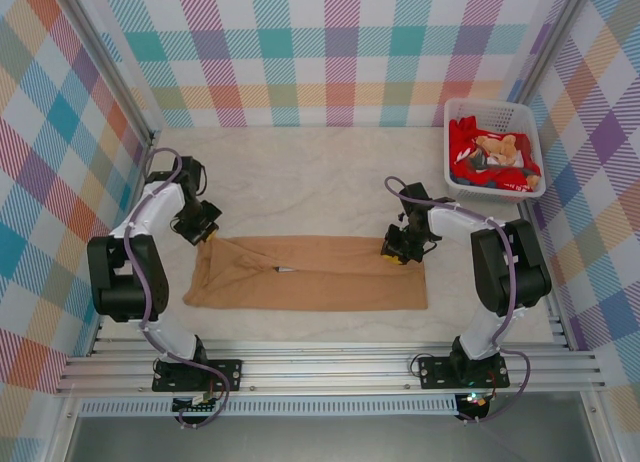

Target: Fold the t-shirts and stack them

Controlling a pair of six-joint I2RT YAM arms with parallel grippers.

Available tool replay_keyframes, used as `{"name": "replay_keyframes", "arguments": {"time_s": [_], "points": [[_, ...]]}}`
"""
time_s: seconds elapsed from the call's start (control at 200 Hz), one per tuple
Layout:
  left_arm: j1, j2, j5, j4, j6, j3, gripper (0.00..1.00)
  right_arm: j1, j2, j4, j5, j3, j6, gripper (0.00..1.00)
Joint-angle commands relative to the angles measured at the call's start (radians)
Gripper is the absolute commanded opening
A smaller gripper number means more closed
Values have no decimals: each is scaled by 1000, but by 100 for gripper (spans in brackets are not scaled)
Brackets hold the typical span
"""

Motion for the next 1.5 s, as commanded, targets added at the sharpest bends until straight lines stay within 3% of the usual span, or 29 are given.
{"name": "replay_keyframes", "arguments": {"time_s": [0.0, 0.095, 0.255, 0.35, 0.435, 0.59, 0.675, 0.785, 1.015, 1.495], "points": [[17, 25, -28, -42, 27, 18, 0, 4, -2, -20, -6, 14, -13, 18], [22, 47, -48, -49, 45, 18, 0, 4, -2, -20, -7, 15, -12, 19], [29, 66, -142, -62, 88, 30, 32, 5, -5, -26, -4, 19, -17, 19], [24, 35, -191, -77, 105, 23, 42, 5, -22, -36, 12, 23, -24, 20], [-8, -38, -169, -61, 104, -19, 43, 7, -48, -41, 28, 23, -36, 20], [-105, -170, -12, 43, 88, -141, 35, 16, -74, -43, 28, 23, -46, 20], [-135, -165, 101, 132, 116, -209, 35, 18, -69, -39, 22, 22, -43, 20], [-179, -120, 149, 201, 191, -223, 36, 20, -62, -34, 13, 24, -41, 20], [-211, -44, 130, 230, 292, -209, 38, 22, -63, -40, 11, 32, -40, 20], [-249, -63, 111, 180, 321, -263, 27, 22, -58, -30, 10, 21, -30, 20]]}}
